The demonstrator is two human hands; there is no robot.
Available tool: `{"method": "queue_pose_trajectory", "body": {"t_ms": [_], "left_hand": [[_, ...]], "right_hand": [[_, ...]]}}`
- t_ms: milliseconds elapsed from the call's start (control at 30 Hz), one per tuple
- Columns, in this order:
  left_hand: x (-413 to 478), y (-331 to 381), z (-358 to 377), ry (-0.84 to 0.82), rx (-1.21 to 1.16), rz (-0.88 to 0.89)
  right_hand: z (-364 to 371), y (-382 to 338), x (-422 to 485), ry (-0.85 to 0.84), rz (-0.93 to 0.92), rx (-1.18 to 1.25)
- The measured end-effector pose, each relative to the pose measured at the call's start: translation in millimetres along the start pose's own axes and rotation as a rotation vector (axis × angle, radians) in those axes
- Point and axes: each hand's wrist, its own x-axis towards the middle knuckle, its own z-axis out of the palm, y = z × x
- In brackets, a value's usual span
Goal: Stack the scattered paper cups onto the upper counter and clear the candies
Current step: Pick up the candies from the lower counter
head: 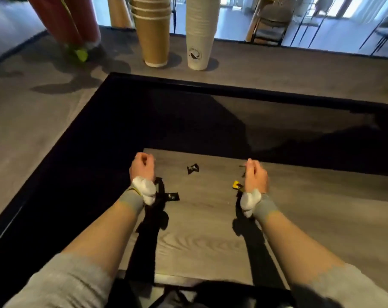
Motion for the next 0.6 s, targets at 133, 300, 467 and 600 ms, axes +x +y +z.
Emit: {"method": "queue_pose_trajectory", "body": {"t_ms": [133, 300, 467, 600], "left_hand": [[-12, -77, -8, -0.129, 0.268, -0.16], [-25, -114, -6, -0.268, 0.437, -0.055], [-26, -117, 17, -0.35, 0.37, 0.045], [-21, -112, 38, -0.482, 0.41, 0.148]], "right_hand": [[-15, 59, -25, -0.038, 0.187, -0.333], [-23, 95, -48, 0.115, 0.274, -0.393], [-20, 122, -57, -0.143, 0.323, -0.419], [-16, 128, -57, -0.241, 0.217, -0.439]]}}
